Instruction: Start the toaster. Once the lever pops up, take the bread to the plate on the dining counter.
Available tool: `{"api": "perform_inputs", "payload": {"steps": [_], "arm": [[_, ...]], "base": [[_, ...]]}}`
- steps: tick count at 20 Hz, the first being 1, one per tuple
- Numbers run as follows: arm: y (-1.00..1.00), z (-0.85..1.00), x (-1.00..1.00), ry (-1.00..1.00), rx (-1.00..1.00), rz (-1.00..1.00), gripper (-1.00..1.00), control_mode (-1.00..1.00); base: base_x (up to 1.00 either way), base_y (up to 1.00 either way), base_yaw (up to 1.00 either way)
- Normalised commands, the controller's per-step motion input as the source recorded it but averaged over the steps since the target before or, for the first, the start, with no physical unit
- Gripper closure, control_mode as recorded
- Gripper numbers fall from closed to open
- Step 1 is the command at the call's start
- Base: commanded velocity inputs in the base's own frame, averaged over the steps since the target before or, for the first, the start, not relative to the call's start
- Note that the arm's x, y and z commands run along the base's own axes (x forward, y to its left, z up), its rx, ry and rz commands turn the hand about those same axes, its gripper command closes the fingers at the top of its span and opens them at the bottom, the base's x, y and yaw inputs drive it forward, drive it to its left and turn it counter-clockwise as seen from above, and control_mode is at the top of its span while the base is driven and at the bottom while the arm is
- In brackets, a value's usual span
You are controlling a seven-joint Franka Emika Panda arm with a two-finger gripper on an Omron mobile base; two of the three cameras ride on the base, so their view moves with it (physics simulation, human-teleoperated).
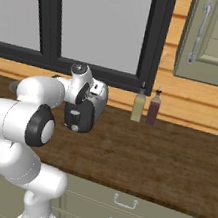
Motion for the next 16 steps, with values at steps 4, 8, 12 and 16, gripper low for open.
{"api": "perform_inputs", "payload": {"steps": [4,8,12,16], "arm": [[0.0,0.0,0.0,0.0,0.0,0.0,-1.0,-1.0],[0.0,0.0,0.0,0.0,0.0,0.0,-1.0,-1.0],[0.0,0.0,0.0,0.0,0.0,0.0,-1.0,-1.0],[0.0,0.0,0.0,0.0,0.0,0.0,-1.0,-1.0]], "base": [[0.0,0.0,0.0],[0.0,0.0,0.0],[0.0,0.0,0.0],[0.0,0.0,0.0]]}}
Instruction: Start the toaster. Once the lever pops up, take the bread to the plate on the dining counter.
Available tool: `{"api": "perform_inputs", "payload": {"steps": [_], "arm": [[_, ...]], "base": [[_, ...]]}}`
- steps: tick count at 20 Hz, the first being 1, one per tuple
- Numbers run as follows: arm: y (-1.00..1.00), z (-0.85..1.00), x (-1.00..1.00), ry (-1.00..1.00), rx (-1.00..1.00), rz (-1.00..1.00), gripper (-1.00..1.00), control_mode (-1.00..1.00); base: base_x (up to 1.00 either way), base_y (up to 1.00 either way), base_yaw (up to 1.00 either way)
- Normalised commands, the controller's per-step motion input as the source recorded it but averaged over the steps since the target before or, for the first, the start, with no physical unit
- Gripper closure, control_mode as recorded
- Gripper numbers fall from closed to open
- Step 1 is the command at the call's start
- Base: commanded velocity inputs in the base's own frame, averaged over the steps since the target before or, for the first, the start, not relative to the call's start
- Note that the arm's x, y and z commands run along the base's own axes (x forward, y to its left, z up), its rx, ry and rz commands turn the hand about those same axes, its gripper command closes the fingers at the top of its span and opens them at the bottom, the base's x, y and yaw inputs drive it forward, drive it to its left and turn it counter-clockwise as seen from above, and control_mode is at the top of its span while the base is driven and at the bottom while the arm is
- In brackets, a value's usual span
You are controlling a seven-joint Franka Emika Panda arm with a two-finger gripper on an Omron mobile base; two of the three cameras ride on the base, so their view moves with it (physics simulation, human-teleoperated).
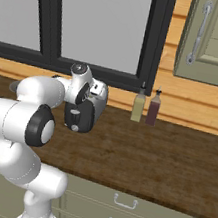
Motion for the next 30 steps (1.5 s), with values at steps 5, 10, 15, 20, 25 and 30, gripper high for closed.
{"api": "perform_inputs", "payload": {"steps": [5,10,15,20,25,30], "arm": [[0.0,0.0,0.0,0.0,0.0,0.0,-1.0,-1.0],[0.0,0.0,0.0,0.0,0.0,0.0,-1.0,-1.0],[0.0,0.0,0.0,0.0,0.0,0.0,-1.0,-1.0],[0.0,0.0,0.0,0.0,0.0,0.0,-1.0,-1.0],[0.0,0.0,0.0,0.0,0.0,0.0,-1.0,-1.0],[0.0,0.0,0.0,0.0,0.0,0.0,-1.0,-1.0]], "base": [[0.0,0.0,0.0],[0.0,0.0,0.0],[0.0,0.0,0.0],[0.0,0.0,0.0],[0.0,0.0,0.0],[0.0,0.0,0.0]]}}
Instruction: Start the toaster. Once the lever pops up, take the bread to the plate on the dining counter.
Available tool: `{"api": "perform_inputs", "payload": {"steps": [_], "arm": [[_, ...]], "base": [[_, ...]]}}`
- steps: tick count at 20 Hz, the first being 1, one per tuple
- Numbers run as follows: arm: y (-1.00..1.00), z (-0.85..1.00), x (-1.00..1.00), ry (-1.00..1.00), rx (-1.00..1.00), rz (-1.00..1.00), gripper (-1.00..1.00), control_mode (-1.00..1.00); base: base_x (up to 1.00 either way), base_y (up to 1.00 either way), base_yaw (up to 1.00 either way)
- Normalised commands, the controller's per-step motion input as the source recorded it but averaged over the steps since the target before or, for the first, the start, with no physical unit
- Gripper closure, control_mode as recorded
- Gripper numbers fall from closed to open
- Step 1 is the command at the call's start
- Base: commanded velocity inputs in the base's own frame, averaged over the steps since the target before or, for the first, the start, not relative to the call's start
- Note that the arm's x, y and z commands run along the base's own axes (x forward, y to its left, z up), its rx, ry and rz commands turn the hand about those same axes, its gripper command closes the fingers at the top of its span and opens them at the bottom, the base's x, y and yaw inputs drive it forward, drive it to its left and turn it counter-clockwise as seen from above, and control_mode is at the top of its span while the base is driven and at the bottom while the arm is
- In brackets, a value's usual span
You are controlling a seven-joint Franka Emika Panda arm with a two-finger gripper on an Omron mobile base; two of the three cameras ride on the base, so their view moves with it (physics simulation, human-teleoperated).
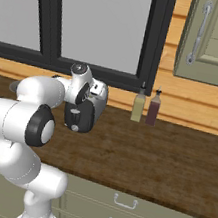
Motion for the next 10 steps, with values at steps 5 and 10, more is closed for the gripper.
{"api": "perform_inputs", "payload": {"steps": [5,10], "arm": [[0.0,0.0,0.0,0.0,0.0,0.0,-1.0,-1.0],[0.0,0.0,0.0,0.0,0.0,0.0,-1.0,-1.0]], "base": [[0.0,0.0,0.0],[0.0,0.0,0.0]]}}
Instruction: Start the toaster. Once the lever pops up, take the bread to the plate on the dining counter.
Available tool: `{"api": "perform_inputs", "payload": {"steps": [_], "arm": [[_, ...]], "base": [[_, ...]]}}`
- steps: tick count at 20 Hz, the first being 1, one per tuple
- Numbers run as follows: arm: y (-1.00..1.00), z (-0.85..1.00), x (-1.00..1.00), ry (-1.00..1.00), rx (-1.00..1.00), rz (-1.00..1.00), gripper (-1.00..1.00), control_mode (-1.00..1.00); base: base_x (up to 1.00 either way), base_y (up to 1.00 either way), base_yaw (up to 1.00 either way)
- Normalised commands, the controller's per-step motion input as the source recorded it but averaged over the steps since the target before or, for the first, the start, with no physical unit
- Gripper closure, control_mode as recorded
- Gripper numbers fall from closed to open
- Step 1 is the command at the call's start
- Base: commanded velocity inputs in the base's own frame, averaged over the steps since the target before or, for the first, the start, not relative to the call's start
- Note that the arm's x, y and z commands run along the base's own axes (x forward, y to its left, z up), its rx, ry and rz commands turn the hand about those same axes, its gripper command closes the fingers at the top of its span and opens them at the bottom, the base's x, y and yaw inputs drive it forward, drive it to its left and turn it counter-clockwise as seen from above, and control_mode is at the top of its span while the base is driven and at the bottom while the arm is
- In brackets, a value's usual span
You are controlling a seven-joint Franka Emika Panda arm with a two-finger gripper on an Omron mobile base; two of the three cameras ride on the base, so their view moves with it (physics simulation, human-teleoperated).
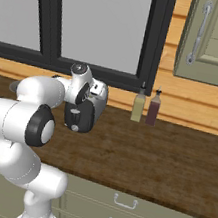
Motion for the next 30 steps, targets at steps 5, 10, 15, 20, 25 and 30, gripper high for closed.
{"api": "perform_inputs", "payload": {"steps": [5,10,15,20,25,30], "arm": [[0.0,0.0,0.0,0.0,0.0,0.0,-1.0,-1.0],[0.0,0.0,0.0,0.0,0.0,0.0,-1.0,-1.0],[0.0,0.0,0.0,0.0,0.0,0.0,-1.0,-1.0],[0.0,0.0,0.0,0.0,0.0,0.0,-1.0,-1.0],[0.0,0.0,0.0,0.0,0.0,0.0,-1.0,-1.0],[0.0,0.0,0.0,0.0,0.0,0.0,-1.0,-1.0]], "base": [[0.0,0.0,0.0],[0.0,0.0,0.0],[0.0,0.0,0.0],[0.0,0.0,0.0],[0.0,0.0,0.0],[0.0,0.0,0.0]]}}
